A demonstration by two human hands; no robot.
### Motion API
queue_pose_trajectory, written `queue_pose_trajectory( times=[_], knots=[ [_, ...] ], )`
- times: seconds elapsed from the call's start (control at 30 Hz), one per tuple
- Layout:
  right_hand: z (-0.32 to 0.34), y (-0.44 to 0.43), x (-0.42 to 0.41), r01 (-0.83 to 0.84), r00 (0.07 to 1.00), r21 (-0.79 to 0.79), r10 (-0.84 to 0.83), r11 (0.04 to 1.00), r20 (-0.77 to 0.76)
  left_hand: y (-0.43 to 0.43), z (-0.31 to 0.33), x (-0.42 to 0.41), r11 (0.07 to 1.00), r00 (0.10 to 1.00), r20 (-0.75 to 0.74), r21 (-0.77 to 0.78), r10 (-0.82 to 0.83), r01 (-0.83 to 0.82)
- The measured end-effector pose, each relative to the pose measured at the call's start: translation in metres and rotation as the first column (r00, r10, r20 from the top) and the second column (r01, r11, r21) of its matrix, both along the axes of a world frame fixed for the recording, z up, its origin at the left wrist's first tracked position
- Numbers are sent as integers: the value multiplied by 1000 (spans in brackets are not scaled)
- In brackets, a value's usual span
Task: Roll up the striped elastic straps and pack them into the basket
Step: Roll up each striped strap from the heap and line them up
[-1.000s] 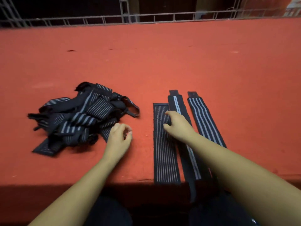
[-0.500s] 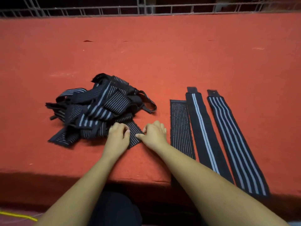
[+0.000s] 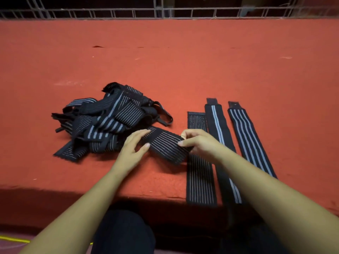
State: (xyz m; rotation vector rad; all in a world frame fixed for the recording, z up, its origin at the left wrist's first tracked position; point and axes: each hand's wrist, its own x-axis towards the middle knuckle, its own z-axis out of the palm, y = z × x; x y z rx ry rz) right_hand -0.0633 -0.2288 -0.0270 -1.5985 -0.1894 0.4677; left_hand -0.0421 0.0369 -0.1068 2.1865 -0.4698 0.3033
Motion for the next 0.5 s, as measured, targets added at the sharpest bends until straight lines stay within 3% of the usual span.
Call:
queue_pose_trajectory(
  times=[0.17,0.3,0.43,0.5],
  knots=[
    [30,-34,-19,-35,999,67,37,997,-24,-29,17,-1,982,985,47,103,-163,158],
    [49,-51,-30,-82,997,14,82,997,9,-53,44,-6,961,958,-75,2,-276,277],
    [58,-61,-33,5,995,-24,-3,1000,100,-74,71,-13,935,944,-99,140,-315,327],
    [59,-68,-30,113,980,-60,-101,992,172,-81,83,-17,945,943,-124,76,-308,319]
  ],
)
